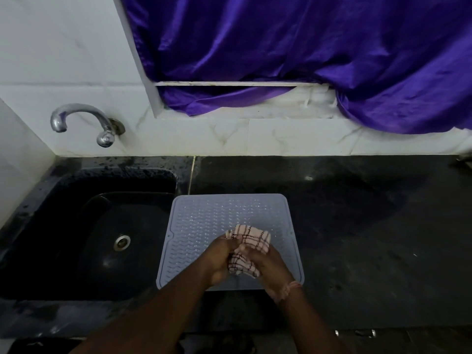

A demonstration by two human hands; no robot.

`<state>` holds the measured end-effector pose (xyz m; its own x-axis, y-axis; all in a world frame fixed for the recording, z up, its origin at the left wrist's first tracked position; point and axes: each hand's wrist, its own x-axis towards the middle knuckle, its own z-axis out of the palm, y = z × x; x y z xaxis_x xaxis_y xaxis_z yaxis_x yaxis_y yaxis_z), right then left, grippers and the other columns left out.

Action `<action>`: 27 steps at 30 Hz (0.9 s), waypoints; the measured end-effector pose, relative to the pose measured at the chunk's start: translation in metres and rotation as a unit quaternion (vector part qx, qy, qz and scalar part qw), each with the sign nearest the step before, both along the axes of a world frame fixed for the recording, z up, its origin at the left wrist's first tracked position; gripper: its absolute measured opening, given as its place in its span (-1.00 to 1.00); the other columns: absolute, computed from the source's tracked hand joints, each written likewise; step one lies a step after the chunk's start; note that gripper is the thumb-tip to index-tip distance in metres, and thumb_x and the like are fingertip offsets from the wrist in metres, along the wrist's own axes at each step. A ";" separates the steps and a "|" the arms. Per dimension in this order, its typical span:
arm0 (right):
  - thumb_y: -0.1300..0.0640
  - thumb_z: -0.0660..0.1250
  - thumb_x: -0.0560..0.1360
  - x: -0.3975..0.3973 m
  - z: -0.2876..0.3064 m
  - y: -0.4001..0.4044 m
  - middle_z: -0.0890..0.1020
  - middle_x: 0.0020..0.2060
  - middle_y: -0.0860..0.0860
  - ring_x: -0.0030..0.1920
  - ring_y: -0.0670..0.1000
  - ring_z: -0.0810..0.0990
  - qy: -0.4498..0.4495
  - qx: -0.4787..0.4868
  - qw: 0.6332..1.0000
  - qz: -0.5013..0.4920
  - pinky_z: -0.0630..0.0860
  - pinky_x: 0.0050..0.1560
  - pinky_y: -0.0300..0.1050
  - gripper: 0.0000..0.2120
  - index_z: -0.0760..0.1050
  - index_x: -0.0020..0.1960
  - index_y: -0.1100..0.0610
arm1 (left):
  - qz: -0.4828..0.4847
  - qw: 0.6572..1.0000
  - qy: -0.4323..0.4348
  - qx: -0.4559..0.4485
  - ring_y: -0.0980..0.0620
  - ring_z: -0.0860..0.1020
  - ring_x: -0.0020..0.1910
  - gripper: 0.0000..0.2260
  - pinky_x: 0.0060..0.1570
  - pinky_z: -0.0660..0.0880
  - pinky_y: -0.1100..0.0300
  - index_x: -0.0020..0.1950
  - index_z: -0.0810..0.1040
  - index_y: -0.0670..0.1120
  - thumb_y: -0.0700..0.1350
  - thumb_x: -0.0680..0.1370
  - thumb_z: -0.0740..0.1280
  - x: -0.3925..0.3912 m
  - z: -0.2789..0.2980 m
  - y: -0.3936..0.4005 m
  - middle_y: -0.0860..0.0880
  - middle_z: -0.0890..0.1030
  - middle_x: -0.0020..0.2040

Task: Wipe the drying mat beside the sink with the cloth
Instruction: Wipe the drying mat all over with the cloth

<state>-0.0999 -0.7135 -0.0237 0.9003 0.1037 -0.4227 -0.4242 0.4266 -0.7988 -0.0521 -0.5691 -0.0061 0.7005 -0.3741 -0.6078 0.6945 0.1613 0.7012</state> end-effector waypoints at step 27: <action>0.12 0.26 0.57 0.161 -0.043 0.061 0.34 0.52 0.15 0.53 0.17 0.26 0.163 -0.727 0.664 -0.068 0.17 0.54 0.13 -0.45 0.28 0.54 0.15 | 0.127 0.870 -0.236 0.413 -0.01 0.54 0.27 -0.60 0.30 0.47 -0.12 0.43 0.45 0.11 0.23 0.65 0.15 0.082 -0.113 0.158 0.03 0.57 0.30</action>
<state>0.0615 -0.6528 -0.0670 0.6960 -0.6996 -0.1618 -0.7119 -0.6427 -0.2830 0.0299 -0.4109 -0.1193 0.9416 0.2574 -0.2173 0.3124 -0.4262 0.8490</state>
